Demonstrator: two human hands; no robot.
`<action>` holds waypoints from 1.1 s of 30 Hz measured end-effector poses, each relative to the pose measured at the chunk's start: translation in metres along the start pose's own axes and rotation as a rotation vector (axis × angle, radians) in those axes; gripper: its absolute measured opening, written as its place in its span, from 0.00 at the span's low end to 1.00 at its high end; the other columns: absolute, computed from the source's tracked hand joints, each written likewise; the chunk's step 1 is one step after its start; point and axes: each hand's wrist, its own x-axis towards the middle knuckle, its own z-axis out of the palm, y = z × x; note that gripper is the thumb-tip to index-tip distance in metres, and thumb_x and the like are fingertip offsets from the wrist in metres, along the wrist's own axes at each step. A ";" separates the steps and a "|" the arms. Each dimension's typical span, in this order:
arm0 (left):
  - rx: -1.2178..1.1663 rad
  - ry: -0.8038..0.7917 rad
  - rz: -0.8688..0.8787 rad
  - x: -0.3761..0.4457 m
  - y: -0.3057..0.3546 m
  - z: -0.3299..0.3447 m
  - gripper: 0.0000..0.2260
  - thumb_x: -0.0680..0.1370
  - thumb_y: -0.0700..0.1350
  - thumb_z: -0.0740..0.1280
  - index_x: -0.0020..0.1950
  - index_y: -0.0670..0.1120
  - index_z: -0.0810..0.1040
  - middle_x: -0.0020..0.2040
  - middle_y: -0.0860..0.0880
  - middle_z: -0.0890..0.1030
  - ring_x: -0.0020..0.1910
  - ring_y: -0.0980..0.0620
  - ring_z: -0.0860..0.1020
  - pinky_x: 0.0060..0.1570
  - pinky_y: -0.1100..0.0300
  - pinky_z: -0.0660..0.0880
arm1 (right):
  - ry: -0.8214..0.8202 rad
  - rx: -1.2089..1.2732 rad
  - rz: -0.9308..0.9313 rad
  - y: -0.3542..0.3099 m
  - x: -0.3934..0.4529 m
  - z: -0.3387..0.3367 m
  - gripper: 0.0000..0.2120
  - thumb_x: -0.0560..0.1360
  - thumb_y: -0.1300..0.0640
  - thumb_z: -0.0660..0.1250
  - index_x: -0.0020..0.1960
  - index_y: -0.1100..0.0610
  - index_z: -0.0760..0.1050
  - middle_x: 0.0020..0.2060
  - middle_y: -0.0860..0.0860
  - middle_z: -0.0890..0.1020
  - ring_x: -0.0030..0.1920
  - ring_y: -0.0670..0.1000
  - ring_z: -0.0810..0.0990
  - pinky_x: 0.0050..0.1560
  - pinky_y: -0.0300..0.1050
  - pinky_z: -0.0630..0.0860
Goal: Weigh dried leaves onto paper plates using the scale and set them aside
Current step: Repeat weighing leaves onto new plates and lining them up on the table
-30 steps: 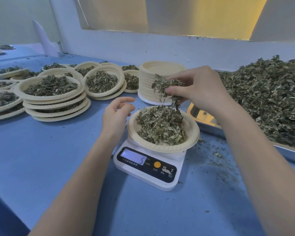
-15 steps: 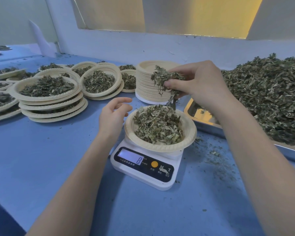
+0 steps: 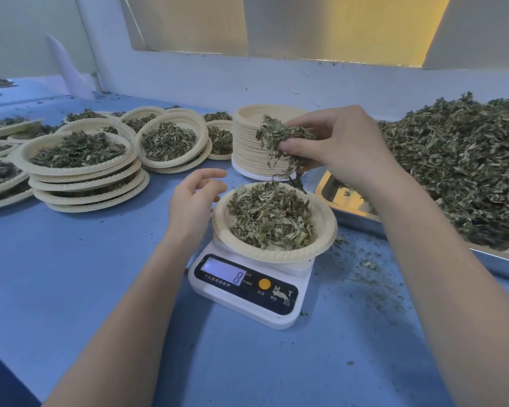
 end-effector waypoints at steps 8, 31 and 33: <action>0.006 -0.003 0.004 0.000 -0.002 0.000 0.08 0.74 0.40 0.65 0.48 0.51 0.81 0.44 0.50 0.78 0.38 0.53 0.74 0.40 0.60 0.69 | 0.172 -0.455 0.100 0.036 0.006 -0.035 0.14 0.71 0.56 0.73 0.57 0.50 0.81 0.51 0.51 0.83 0.49 0.46 0.77 0.53 0.34 0.67; 0.000 0.006 0.000 0.002 -0.003 -0.001 0.08 0.74 0.40 0.65 0.48 0.51 0.81 0.44 0.50 0.78 0.39 0.53 0.75 0.40 0.60 0.70 | -0.131 -0.307 -0.051 0.015 0.002 0.010 0.05 0.74 0.54 0.71 0.48 0.50 0.83 0.35 0.38 0.78 0.32 0.32 0.74 0.33 0.22 0.68; 0.000 -0.002 0.003 0.002 -0.002 -0.001 0.08 0.75 0.40 0.65 0.47 0.52 0.81 0.43 0.50 0.78 0.39 0.53 0.74 0.38 0.60 0.70 | -0.053 -0.244 -0.065 0.013 0.003 0.004 0.05 0.74 0.55 0.71 0.49 0.51 0.83 0.35 0.36 0.76 0.30 0.30 0.74 0.32 0.22 0.69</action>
